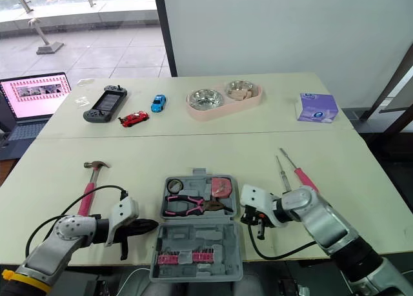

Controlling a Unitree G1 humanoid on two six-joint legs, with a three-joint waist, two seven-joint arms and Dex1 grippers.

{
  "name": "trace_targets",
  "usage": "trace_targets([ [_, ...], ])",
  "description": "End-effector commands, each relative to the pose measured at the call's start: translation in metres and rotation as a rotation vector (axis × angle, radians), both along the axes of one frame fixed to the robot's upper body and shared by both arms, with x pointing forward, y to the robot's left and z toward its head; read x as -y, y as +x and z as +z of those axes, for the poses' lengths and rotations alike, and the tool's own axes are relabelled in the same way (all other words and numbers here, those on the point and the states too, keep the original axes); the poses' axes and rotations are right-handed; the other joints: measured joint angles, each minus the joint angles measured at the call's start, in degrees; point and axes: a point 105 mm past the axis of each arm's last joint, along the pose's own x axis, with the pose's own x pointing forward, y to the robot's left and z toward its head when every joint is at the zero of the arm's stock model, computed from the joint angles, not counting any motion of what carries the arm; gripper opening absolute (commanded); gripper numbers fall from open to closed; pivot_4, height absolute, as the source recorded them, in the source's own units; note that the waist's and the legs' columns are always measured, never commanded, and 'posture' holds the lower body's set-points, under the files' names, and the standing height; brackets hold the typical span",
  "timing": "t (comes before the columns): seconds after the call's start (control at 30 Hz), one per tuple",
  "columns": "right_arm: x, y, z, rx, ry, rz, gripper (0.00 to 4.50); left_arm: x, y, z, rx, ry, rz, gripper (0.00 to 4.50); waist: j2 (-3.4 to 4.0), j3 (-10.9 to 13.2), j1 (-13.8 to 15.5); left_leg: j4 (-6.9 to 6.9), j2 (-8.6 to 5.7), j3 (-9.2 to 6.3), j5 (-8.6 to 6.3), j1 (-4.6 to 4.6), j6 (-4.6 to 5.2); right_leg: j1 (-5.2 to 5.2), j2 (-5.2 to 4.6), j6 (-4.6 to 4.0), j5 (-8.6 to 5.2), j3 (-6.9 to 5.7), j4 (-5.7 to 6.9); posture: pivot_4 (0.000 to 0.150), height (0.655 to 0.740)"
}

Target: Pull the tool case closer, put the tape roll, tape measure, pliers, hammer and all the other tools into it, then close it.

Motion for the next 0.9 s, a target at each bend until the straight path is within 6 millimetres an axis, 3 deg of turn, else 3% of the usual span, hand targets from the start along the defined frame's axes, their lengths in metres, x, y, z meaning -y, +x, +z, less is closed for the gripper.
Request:
trace_targets([
  [0.03, -0.007, 0.002, 0.005, 0.04, -0.01, 0.016, 0.0, 0.004, 0.009, -0.012, 0.008, 0.045, 0.014, 0.02, -0.01, 0.0, 0.1, 0.01, 0.0, -0.01, 0.0, 0.03, 0.0, 0.04, 0.0, 0.0, 0.0, 0.0, 0.0, 0.15, 0.736],
  [0.23, -0.009, 0.008, 0.004, 0.076, -0.069, 0.032, 0.0, 0.029, 0.022, -0.017, 0.006, 0.074, -0.077, 0.02, 0.12, -0.1, 0.9, 0.06, -0.03, -0.02, 0.02, 0.11, -0.03, 0.16, 0.0, 0.03, 0.02, 0.0, 0.01, 0.15, 0.736],
  [0.37, -0.024, 0.001, 0.013, 0.086, -0.079, 0.141, 0.0, 0.039, 0.031, -0.015, 0.002, 0.056, -0.068, 0.02, 0.15, -0.2, 1.2, 0.09, -0.04, -0.03, 0.02, 0.12, -0.03, 0.2, 0.0, 0.05, 0.03, -0.01, 0.01, 0.15, 0.736],
  [0.53, -0.039, 0.042, 0.03, 0.206, -0.038, 0.038, 0.0, 0.034, 0.042, -0.012, 0.022, 0.06, -0.029, 0.02, 0.12, -0.2, 0.6, 0.1, -0.03, -0.04, 0.04, 0.17, -0.06, 0.21, 0.01, 0.03, 0.06, -0.01, 0.03, 0.15, 0.736],
  [0.63, -0.042, 0.056, 0.033, 0.229, -0.04, 0.02, 0.0, 0.03, 0.049, -0.008, 0.036, 0.063, -0.015, 0.02, 0.17, -0.2, 0.5, 0.08, -0.01, -0.06, 0.1, 0.19, -0.14, 0.19, 0.03, -0.02, 0.11, -0.01, 0.1, 0.15, 0.736],
  [0.77, -0.046, 0.063, 0.034, 0.222, -0.032, 0.025, 0.0, 0.021, 0.059, -0.002, 0.071, 0.07, 0.009, 0.02, 0.17, -0.2, 0.7, 0.06, -0.02, -0.09, 0.11, 0.11, -0.16, 0.1, 0.03, -0.01, 0.11, -0.01, 0.09, 0.15, 0.736],
  [0.9, -0.047, 0.058, 0.029, 0.185, -0.041, 0.054, 0.0, 0.018, 0.061, -0.002, 0.07, 0.079, 0.007, 0.02, 0.17, -0.2, 0.6, 0.06, -0.03, -0.09, 0.12, 0.1, -0.17, 0.09, 0.03, -0.01, 0.11, -0.01, 0.09, 0.15, 0.736],
])
